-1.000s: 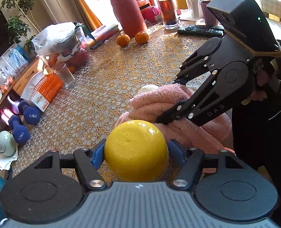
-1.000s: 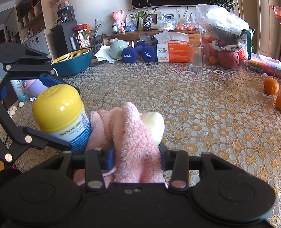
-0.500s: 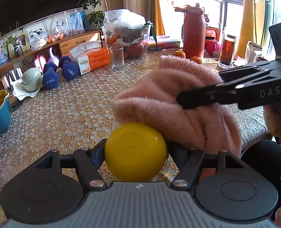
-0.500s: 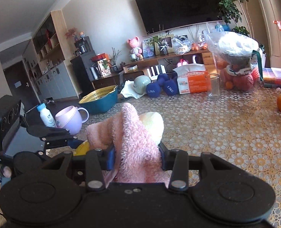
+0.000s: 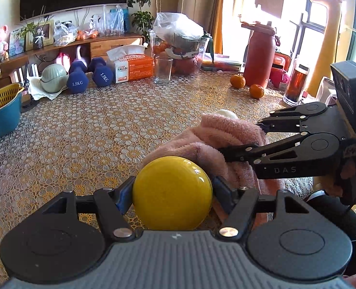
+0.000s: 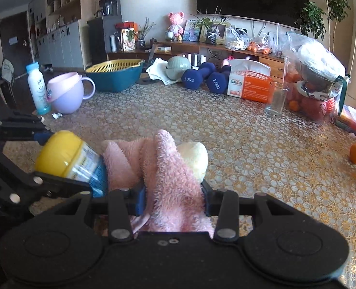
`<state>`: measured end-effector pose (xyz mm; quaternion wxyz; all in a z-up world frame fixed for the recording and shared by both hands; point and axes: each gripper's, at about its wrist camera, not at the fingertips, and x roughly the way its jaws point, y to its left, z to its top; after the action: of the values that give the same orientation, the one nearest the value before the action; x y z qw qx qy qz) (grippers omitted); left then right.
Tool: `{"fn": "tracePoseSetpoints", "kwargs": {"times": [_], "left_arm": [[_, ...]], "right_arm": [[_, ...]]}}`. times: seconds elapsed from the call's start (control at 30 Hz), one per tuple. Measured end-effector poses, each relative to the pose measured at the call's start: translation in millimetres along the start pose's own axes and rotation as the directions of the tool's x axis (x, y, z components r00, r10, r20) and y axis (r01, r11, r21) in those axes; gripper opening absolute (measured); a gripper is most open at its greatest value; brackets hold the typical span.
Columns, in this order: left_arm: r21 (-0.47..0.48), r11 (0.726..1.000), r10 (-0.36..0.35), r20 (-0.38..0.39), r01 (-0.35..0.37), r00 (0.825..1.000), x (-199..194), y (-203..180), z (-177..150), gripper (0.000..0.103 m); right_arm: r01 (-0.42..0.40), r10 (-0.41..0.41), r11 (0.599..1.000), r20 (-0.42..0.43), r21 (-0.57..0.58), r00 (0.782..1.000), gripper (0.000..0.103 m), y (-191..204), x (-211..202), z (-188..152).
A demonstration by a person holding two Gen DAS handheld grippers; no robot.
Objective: Clean container
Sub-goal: 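Rub the pink towel over the bottle's cap and side with the right tool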
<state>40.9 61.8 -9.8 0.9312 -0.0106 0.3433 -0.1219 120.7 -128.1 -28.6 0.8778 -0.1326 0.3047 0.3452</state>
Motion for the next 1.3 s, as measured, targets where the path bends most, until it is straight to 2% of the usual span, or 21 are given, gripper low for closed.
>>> {"fn": "tracePoseSetpoints", "kwargs": {"times": [0.2, 0.33, 0.43, 0.5, 0.63, 0.77, 0.93, 1.07, 1.3], "left_arm": [[-0.160, 0.987, -0.022, -0.025, 0.018, 0.999, 0, 18, -1, 0.069], [-0.290, 0.957, -0.036, -0.045, 0.021, 0.998, 2, 31, 0, 0.069], [-0.327, 0.945, -0.035, -0.057, 0.014, 0.998, 3, 34, 1, 0.069], [-0.330, 0.944, -0.030, -0.067, 0.006, 0.997, 3, 33, 2, 0.069], [-0.326, 0.945, -0.005, -0.084, -0.023, 0.996, 5, 27, 6, 0.069], [-0.302, 0.951, 0.037, -0.113, -0.069, 0.993, 8, 17, 16, 0.069], [-0.243, 0.961, 0.090, -0.164, -0.129, 0.982, 20, 0, 33, 0.068], [-0.166, 0.969, 0.144, -0.210, -0.181, 0.967, 37, -19, 45, 0.066], [0.011, 0.972, 0.227, -0.279, -0.233, 0.933, 67, -50, 54, 0.068]], "right_arm": [[0.028, -0.030, 0.999, 0.059, 0.041, 0.998, 0.041, -9, -30, 7], [-0.037, 0.032, 0.998, 0.091, 0.052, 0.995, 0.041, -3, -42, 15], [-0.073, 0.071, 0.997, 0.077, 0.029, 0.995, 0.041, 11, -34, 15], [-0.051, 0.051, 0.999, 0.063, -0.009, 0.997, 0.041, 20, -25, 13], [0.041, -0.035, 0.994, 0.051, -0.106, 0.998, 0.041, 30, -11, 6], [0.057, -0.053, 0.989, 0.031, -0.135, 0.998, 0.041, 27, -2, -1], [0.092, -0.089, 0.992, 0.036, -0.090, 0.995, 0.041, 5, -6, -9], [0.131, -0.130, 0.991, 0.044, -0.014, 0.991, 0.041, -21, -15, -12], [0.089, -0.098, 0.983, 0.049, 0.160, 0.994, 0.041, -61, -34, -27]]}}
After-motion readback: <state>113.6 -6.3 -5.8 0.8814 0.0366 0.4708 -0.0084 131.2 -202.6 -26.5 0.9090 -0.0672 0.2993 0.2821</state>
